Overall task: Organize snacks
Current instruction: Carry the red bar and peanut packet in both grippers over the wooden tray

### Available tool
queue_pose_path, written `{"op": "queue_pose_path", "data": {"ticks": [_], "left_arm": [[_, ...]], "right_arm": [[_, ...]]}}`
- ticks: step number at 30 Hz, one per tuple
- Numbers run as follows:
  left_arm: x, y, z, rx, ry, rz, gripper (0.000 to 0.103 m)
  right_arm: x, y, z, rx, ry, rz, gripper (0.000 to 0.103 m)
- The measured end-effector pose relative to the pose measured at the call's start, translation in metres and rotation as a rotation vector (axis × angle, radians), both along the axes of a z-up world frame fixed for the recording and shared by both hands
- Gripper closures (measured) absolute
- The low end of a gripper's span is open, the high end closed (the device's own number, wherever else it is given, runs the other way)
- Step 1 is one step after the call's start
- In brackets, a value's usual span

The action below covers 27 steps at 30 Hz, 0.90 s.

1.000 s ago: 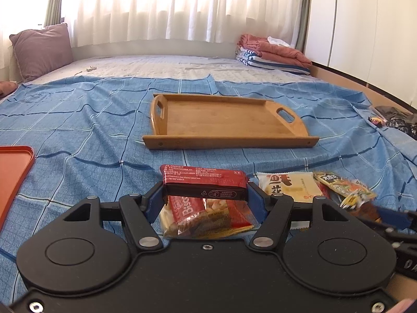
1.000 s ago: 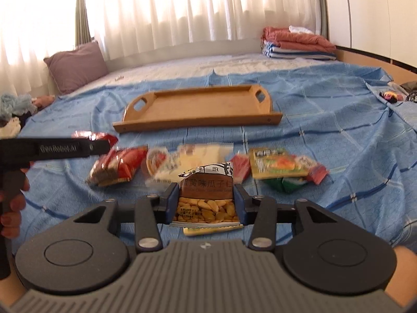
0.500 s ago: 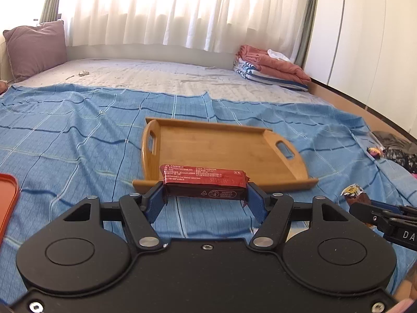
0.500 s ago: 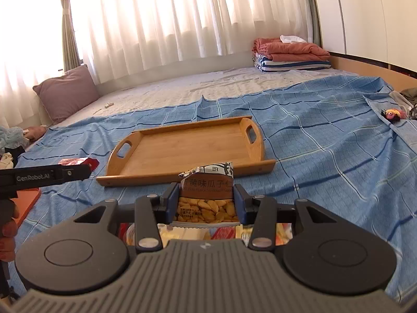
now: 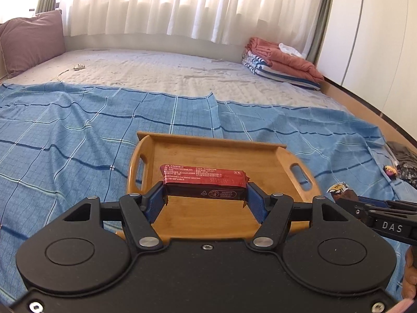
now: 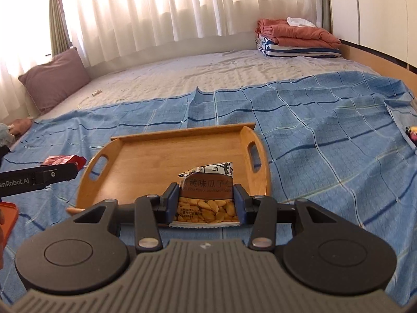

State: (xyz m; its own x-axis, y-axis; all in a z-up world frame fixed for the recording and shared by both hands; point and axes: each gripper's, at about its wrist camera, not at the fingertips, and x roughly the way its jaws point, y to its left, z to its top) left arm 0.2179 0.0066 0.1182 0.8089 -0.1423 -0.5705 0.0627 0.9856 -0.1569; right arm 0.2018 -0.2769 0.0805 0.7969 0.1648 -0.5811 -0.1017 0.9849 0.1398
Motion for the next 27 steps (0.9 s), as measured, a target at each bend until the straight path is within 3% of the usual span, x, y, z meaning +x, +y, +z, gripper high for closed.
{"op": "queue_pose_path", "data": {"ticks": [7, 14, 27], "left_arm": [[0.058, -0.004, -0.019, -0.039, 0.096, 0.024, 0.039], [0.091, -0.007, -0.059, -0.056, 0.195, 0.069, 0.039], [0.11, -0.016, -0.093, -0.009, 0.232, 0.083, 0.039]], "right_arm": [[0.058, 0.004, -0.011, -0.012, 0.062, 0.001, 0.054], [0.101, 0.012, -0.04, 0.001, 0.153, -0.001, 0.054], [0.128, 0.029, -0.075, -0.006, 0.242, 0.008, 0.054]]}}
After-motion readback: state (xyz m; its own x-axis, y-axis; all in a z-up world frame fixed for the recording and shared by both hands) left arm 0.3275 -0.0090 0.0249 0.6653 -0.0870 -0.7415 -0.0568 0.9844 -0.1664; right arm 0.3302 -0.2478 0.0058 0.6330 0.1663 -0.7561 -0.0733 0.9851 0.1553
